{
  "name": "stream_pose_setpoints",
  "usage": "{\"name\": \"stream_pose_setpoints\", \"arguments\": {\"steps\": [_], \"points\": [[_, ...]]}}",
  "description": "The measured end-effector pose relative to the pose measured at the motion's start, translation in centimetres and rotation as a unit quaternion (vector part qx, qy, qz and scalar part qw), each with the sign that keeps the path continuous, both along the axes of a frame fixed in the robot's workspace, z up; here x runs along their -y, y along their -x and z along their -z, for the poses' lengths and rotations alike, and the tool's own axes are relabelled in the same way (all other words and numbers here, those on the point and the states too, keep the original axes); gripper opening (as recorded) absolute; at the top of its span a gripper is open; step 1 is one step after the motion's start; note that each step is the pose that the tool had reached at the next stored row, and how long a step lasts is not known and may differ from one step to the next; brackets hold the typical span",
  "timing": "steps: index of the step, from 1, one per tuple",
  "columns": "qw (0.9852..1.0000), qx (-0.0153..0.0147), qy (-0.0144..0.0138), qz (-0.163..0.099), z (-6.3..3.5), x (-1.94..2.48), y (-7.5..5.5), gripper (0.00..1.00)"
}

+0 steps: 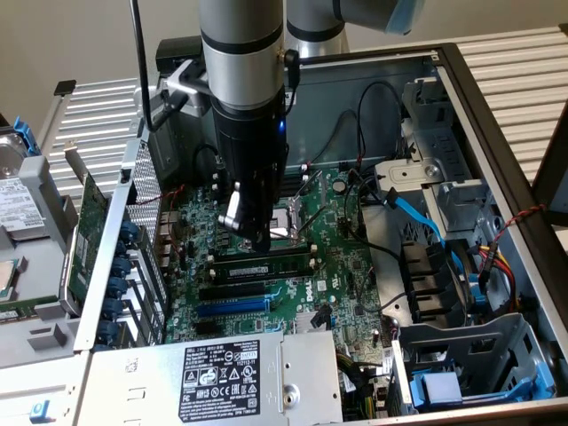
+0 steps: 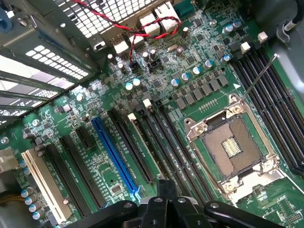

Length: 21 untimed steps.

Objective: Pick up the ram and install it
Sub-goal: 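Press down the ram until it locks into place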

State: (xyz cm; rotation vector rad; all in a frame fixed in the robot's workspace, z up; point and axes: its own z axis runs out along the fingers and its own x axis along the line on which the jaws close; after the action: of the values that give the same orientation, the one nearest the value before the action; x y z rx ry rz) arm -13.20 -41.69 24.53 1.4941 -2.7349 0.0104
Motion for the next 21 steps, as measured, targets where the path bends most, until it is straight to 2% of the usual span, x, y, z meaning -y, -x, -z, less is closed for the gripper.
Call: {"name": "stream_pose_setpoints", "arguments": {"steps": [6, 11, 17, 21], "points": [[0.9994, 0.0011, 0.0006, 0.034, 0.02, -0.01, -0.01, 0.11], [0.9982, 0.0048, 0.001, 0.06, 0.02, -0.01, 0.0, 0.11], [0.9958, 0.0109, 0.0012, 0.091, 0.03, -0.01, 0.0, 0.11], [0.9933, 0.0117, 0.0017, 0.115, 0.03, 0.0, 0.0, 0.11]]}}
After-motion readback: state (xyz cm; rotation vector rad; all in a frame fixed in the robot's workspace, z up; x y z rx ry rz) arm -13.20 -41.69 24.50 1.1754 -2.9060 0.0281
